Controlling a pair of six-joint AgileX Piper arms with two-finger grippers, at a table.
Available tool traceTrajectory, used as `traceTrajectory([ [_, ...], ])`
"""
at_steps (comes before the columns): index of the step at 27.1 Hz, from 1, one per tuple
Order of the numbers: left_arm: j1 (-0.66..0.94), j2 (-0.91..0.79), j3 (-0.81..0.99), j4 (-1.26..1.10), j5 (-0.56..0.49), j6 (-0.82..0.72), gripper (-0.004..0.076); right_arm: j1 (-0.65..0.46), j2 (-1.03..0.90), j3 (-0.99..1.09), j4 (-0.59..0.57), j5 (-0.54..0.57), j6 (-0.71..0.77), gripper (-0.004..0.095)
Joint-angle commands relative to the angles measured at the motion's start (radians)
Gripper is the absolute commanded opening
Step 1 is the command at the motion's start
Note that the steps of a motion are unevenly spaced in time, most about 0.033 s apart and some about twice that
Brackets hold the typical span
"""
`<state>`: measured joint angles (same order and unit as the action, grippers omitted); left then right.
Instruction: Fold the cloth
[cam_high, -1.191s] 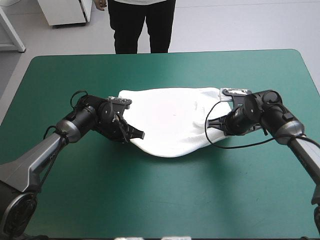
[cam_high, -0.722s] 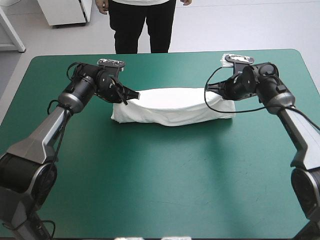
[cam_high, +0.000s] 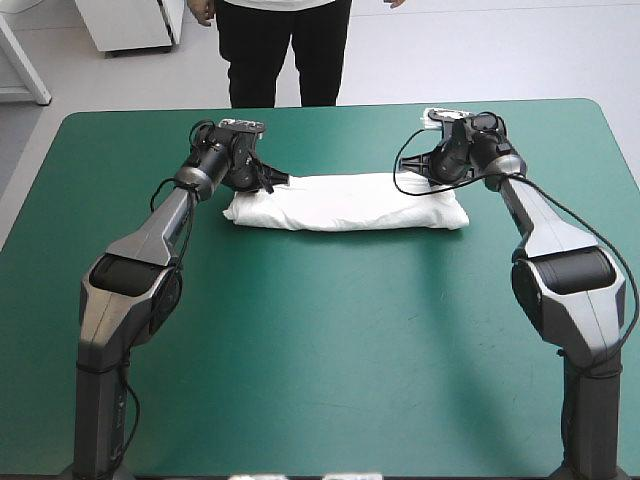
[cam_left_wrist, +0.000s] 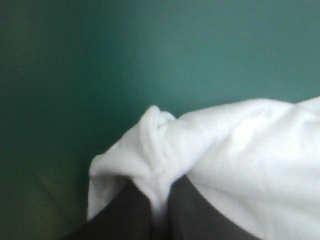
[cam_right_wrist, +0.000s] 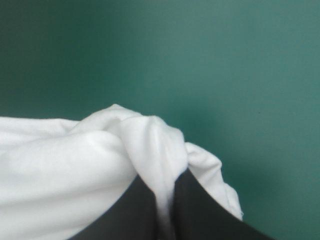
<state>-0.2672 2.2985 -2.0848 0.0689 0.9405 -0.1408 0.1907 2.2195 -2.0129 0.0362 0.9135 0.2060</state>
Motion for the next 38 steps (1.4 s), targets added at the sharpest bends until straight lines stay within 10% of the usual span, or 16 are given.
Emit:
traceTrajectory([
  [1,0.003,-0.070,-0.035,-0.001,-0.034,0.007,0.0027,-0.006,-0.068,-0.043,0.030,0.007,-0.076,0.0080],
  [5,0.003,-0.095,-0.068,-0.004,0.040,0.009,0.0305,-0.006,-0.073,-0.092,0.064,0.092,-0.071,0.0508],
  [8,0.003,-0.149,-0.092,0.000,0.088,0.011,0.0432,-0.006,-0.105,-0.156,0.058,0.102,-0.067,0.0545],
  [13,-0.001,-0.249,-0.094,-0.049,0.085,0.009,0.0361,-0.006,-0.179,-0.169,0.046,0.167,-0.043,0.0466],
  [17,-0.034,-0.289,-0.094,-0.105,0.058,0.058,-0.0016,-0.006,-0.218,-0.169,0.019,0.209,-0.022,0.0462],
  [38,-0.286,-0.099,-0.094,-0.182,0.022,0.141,-0.0010,-0.214,-0.282,-0.158,0.152,0.298,-0.027,0.0372],
])
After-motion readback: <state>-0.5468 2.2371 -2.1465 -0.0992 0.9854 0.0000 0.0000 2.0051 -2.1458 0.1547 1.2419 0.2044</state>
